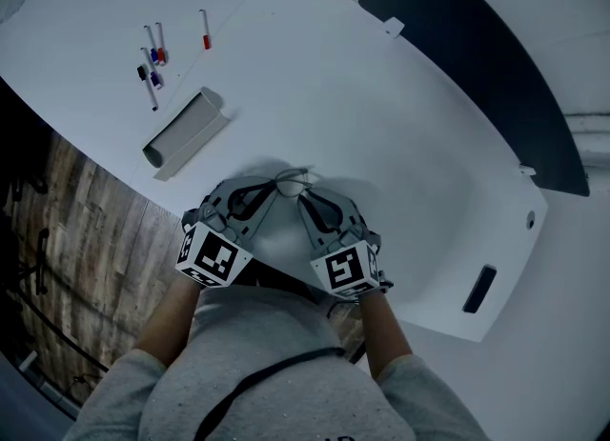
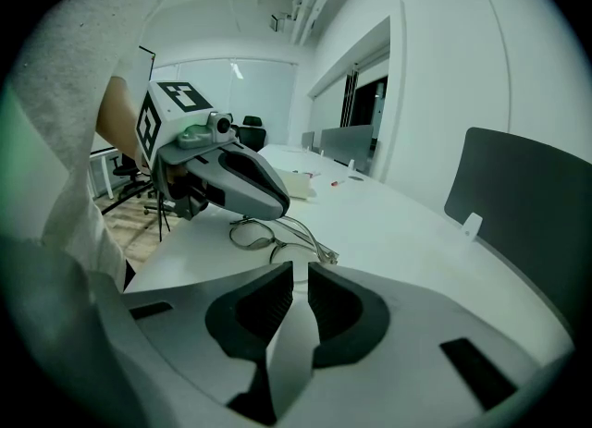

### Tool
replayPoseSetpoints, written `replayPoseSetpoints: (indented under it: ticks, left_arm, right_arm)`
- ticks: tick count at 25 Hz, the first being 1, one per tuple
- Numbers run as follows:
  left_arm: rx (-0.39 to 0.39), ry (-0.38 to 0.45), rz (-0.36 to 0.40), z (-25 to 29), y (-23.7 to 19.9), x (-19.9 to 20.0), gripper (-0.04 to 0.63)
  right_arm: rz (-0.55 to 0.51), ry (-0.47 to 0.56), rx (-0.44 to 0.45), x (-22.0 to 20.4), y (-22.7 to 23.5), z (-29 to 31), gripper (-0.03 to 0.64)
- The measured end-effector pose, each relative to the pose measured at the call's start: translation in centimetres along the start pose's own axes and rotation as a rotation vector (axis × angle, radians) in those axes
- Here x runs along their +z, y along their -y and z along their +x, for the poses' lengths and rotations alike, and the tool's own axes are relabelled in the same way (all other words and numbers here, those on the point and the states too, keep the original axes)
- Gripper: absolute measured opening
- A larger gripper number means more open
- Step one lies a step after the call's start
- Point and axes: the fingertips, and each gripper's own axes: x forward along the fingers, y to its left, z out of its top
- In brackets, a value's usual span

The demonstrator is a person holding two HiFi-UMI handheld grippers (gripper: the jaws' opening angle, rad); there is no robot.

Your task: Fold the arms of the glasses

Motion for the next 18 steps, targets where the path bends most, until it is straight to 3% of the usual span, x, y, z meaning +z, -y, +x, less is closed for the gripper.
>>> replayPoseSetpoints:
  ticks: [10,18]
  left_arm:
    - [-0.014,-0.029,0.031,0.4,0.1,-0.1,0.025]
    - [-0.030,-0.072,0.115,0.8,0.6,-0.5,0.025]
  right_arm:
    - [0.008,0.000,0.004,-0.1,0.0,-0.2,0.052]
    - [0.065,0.102,-0.026,1.8,1.2,-1.2,0.052]
